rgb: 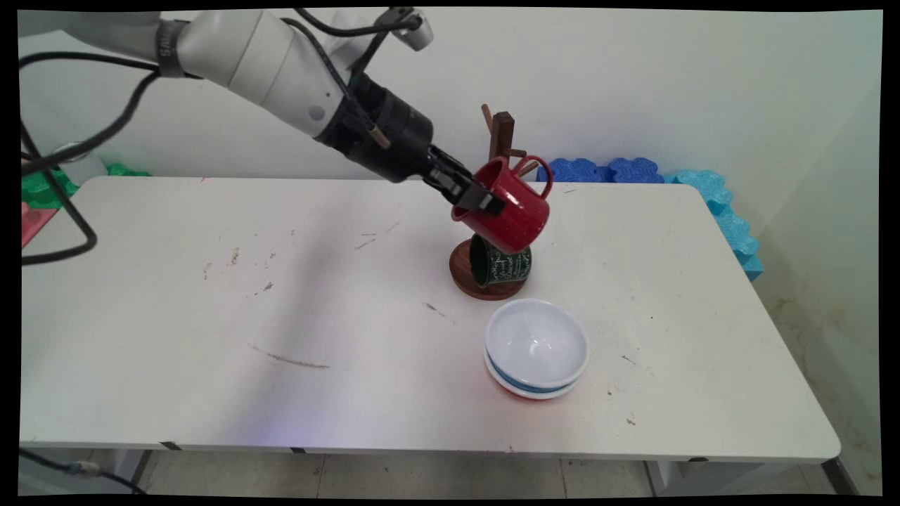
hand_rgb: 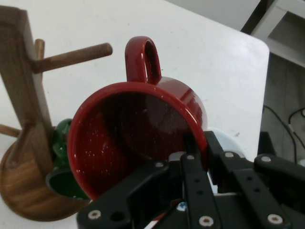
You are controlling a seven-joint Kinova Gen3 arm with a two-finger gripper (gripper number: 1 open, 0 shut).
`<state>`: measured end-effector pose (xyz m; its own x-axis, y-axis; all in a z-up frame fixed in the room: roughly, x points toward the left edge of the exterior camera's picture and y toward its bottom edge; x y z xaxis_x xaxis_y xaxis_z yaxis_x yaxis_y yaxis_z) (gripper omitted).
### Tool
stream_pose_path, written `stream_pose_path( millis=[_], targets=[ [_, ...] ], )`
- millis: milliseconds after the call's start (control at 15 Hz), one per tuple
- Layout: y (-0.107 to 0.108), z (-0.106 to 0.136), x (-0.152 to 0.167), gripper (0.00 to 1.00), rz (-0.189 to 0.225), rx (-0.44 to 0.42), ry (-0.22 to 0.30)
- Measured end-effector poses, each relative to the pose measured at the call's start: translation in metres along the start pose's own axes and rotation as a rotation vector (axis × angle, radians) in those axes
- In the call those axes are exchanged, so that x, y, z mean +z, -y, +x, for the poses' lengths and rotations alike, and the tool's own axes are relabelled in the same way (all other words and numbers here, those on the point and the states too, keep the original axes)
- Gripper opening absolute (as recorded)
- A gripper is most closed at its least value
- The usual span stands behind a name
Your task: Place the picked object on the table
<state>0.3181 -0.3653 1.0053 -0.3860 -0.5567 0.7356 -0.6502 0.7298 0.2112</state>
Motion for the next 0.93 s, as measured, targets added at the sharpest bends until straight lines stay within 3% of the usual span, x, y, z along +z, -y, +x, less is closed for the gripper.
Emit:
stream_pose_path(
  millis=[933],
  targets=[
    [0.026, -0.027, -0.041, 0.0, 0.058, 0.121, 0.076]
  ],
)
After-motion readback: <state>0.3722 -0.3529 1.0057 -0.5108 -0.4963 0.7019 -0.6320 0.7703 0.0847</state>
